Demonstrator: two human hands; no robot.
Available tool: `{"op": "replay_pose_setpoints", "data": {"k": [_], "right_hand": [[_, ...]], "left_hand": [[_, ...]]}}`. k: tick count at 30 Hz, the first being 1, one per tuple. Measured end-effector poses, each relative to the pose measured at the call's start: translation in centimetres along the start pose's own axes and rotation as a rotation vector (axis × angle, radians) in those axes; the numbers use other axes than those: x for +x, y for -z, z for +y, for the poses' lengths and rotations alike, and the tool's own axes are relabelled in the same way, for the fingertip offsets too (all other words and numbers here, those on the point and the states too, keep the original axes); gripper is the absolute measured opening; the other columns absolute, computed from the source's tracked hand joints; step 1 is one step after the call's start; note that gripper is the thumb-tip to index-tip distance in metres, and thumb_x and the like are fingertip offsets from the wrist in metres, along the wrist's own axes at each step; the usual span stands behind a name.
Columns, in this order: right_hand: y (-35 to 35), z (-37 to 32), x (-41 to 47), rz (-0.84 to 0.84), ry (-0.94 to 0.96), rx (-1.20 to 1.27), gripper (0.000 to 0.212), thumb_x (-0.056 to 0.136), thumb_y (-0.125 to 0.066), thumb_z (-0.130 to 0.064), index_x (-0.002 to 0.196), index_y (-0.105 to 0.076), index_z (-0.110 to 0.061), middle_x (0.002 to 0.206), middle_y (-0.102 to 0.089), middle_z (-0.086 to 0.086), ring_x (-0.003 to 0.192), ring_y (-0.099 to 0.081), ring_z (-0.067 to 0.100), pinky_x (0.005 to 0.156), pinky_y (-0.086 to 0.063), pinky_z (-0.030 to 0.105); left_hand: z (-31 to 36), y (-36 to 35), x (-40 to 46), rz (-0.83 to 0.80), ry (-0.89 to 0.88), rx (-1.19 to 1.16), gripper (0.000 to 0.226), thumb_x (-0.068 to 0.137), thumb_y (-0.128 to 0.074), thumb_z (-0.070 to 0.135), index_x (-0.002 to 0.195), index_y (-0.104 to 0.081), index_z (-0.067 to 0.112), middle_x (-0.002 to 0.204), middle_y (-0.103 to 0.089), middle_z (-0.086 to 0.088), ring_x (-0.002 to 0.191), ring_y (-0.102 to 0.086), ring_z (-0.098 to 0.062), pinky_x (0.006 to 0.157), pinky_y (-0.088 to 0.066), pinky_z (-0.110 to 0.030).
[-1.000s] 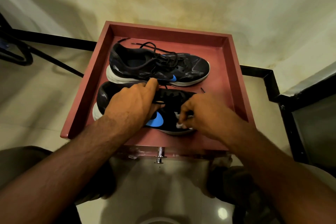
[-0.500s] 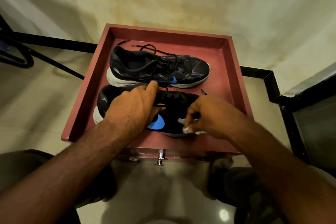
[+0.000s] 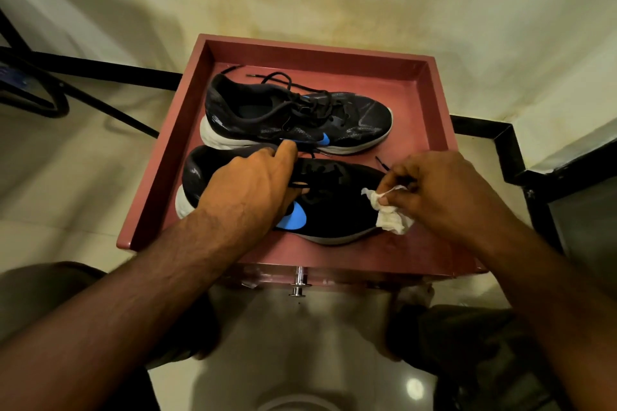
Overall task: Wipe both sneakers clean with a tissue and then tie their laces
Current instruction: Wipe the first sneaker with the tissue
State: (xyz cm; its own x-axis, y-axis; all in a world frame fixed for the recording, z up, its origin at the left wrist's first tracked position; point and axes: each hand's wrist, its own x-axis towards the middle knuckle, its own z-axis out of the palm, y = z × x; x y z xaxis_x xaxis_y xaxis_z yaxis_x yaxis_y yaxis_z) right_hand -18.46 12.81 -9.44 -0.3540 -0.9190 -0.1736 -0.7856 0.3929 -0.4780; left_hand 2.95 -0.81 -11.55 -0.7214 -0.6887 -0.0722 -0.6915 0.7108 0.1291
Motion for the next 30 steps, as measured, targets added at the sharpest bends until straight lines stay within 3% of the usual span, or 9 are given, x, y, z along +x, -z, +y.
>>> {"op": "replay_pose_setpoints", "data": {"k": [2, 6, 9, 14, 17, 20, 25, 27, 30], "right_hand": [[-1.0, -1.1, -0.1, -0.080, 0.022, -0.058, 0.008, 0.086, -0.083, -0.031, 0.093, -0.080, -0.033, 0.091, -0.073, -0.014, 0.082, -0.067, 0.001, 0.064, -0.048, 0.011], [-5.5, -5.3, 0.3, -0.148, 0.231, -0.188, 0.025, 0.095, -0.065, -0.019, 0.114, -0.074, -0.032, 0.115, -0.067, -0.004, 0.105, -0.064, 0.018, 0.091, -0.053, 0.037], [-5.7, -6.0, 0.0, -0.151, 0.311, -0.252, 0.022, 0.094, -0.063, -0.014, 0.107, -0.075, -0.028, 0.107, -0.067, -0.001, 0.098, -0.065, 0.022, 0.083, -0.055, 0.039], [0.0, -3.1, 1.3, -0.375, -0.084, -0.378, 0.017, 0.096, -0.071, -0.025, 0.111, -0.078, -0.024, 0.112, -0.075, -0.002, 0.103, -0.070, 0.022, 0.094, -0.056, 0.036], [-1.6, -4.1, 0.8, -0.220, 0.057, -0.292, 0.017, 0.094, -0.073, -0.031, 0.110, -0.079, -0.031, 0.111, -0.072, -0.006, 0.101, -0.067, 0.017, 0.089, -0.056, 0.035], [-4.2, -5.4, 0.2, -0.277, 0.196, -0.181, 0.024, 0.095, -0.070, -0.026, 0.118, -0.076, -0.032, 0.115, -0.069, -0.005, 0.104, -0.066, 0.016, 0.091, -0.056, 0.036], [-1.3, -3.0, 0.4, 0.020, 0.112, 0.245, 0.004, 0.090, -0.078, -0.025, 0.094, -0.079, -0.026, 0.081, -0.072, -0.012, 0.067, -0.069, -0.003, 0.058, -0.048, 0.008], [0.0, -1.5, 0.8, 0.240, 0.074, 0.340, 0.003, 0.088, -0.081, -0.025, 0.088, -0.078, -0.026, 0.075, -0.073, -0.011, 0.062, -0.068, -0.002, 0.056, -0.045, 0.007], [0.8, -0.1, 1.4, 0.416, 0.027, 0.306, 0.004, 0.088, -0.080, -0.032, 0.089, -0.077, -0.029, 0.077, -0.073, -0.015, 0.068, -0.067, -0.004, 0.059, -0.046, 0.006]], "left_hand": [[0.0, 0.0, -0.1, -0.009, 0.003, 0.003, 0.050, 0.098, -0.054, 0.051, 0.133, -0.038, 0.019, 0.117, -0.063, -0.008, 0.096, -0.068, -0.037, 0.072, -0.056, -0.047], [-0.1, 0.0, 0.0, -0.028, 0.004, -0.017, 0.048, 0.096, -0.053, 0.049, 0.132, -0.038, 0.020, 0.114, -0.064, -0.007, 0.095, -0.068, -0.035, 0.076, -0.058, -0.049], [-0.1, 0.3, -0.1, -0.036, 0.008, -0.038, 0.049, 0.096, -0.050, 0.053, 0.132, -0.039, 0.022, 0.115, -0.064, -0.006, 0.096, -0.068, -0.034, 0.077, -0.058, -0.050], [-0.1, 0.4, -0.6, -0.014, -0.012, -0.053, 0.055, 0.086, -0.041, 0.061, 0.127, -0.042, 0.022, 0.115, -0.065, -0.004, 0.096, -0.068, -0.036, 0.076, -0.057, -0.050], [0.0, 0.5, -0.5, -0.007, -0.025, -0.068, 0.048, 0.093, -0.047, 0.055, 0.126, -0.042, 0.020, 0.113, -0.065, -0.005, 0.095, -0.068, -0.035, 0.076, -0.058, -0.050], [-0.2, 1.5, -0.5, -0.030, -0.062, -0.093, 0.054, 0.088, -0.043, 0.062, 0.123, -0.044, 0.021, 0.104, -0.067, -0.003, 0.091, -0.069, -0.032, 0.072, -0.058, -0.048], [-1.9, 5.2, -0.8, 0.187, -0.138, 0.065, 0.077, 0.075, -0.042, 0.091, 0.127, -0.050, 0.035, 0.104, -0.068, 0.010, 0.091, -0.066, -0.020, 0.073, -0.056, -0.040], [-2.9, 5.8, -0.7, 0.112, -0.164, 0.145, 0.098, 0.067, -0.038, 0.099, 0.138, -0.048, 0.032, 0.125, -0.060, 0.004, 0.109, -0.055, -0.022, 0.093, -0.052, -0.045], [-3.3, 5.1, -0.6, -0.225, -0.145, 0.223, 0.113, 0.062, -0.049, 0.099, 0.149, -0.032, 0.030, 0.145, -0.047, 0.004, 0.126, -0.050, -0.021, 0.108, -0.044, -0.041]]}}
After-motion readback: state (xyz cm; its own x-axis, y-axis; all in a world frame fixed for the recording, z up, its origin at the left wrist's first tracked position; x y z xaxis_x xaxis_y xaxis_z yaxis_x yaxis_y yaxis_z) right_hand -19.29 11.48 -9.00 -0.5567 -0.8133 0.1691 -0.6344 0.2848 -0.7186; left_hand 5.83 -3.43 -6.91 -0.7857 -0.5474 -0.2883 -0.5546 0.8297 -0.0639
